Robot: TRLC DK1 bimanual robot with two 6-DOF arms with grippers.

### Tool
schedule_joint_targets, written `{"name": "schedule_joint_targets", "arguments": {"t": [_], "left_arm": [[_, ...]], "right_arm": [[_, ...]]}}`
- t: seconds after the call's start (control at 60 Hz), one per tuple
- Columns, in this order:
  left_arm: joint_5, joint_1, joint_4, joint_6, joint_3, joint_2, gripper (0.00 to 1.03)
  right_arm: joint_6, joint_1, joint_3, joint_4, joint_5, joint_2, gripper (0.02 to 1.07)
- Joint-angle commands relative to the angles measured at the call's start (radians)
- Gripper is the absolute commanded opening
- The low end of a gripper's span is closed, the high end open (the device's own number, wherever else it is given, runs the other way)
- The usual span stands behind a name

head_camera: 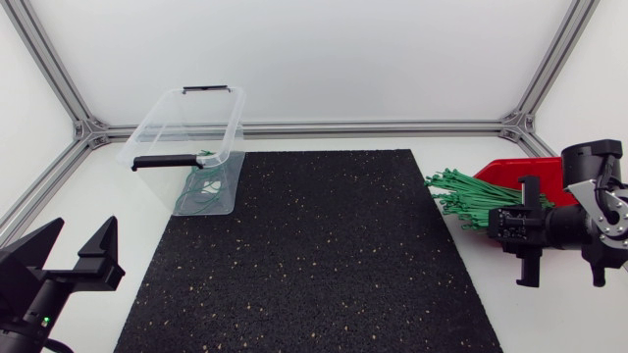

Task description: Take a green cable tie from the red box, thread the tail through the head to close it, then place it in the transparent bin on the left.

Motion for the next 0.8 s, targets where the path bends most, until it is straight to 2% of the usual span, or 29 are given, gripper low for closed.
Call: {"name": "schedule_joint_targets", "arguments": {"t": [0.0,0.467,0.783], "left_arm": [[-0.009,-0.006,-0.009,-0.013,-0.041,-0.004,0.99],[-0.009,-0.009,-0.009,-0.013,-0.041,-0.004,0.99],[-0.009,-0.012,-0.009,-0.013,-0.041,-0.004,0.99]], "right_arm": [[-0.028,0.01,-0.019,0.01,0.013,-0.009,0.13],[-0.032,0.016,0.004,-0.042,0.011,-0.054,0.1],[-0.03,0.016,0.053,-0.136,-0.005,-0.129,0.1]]}}
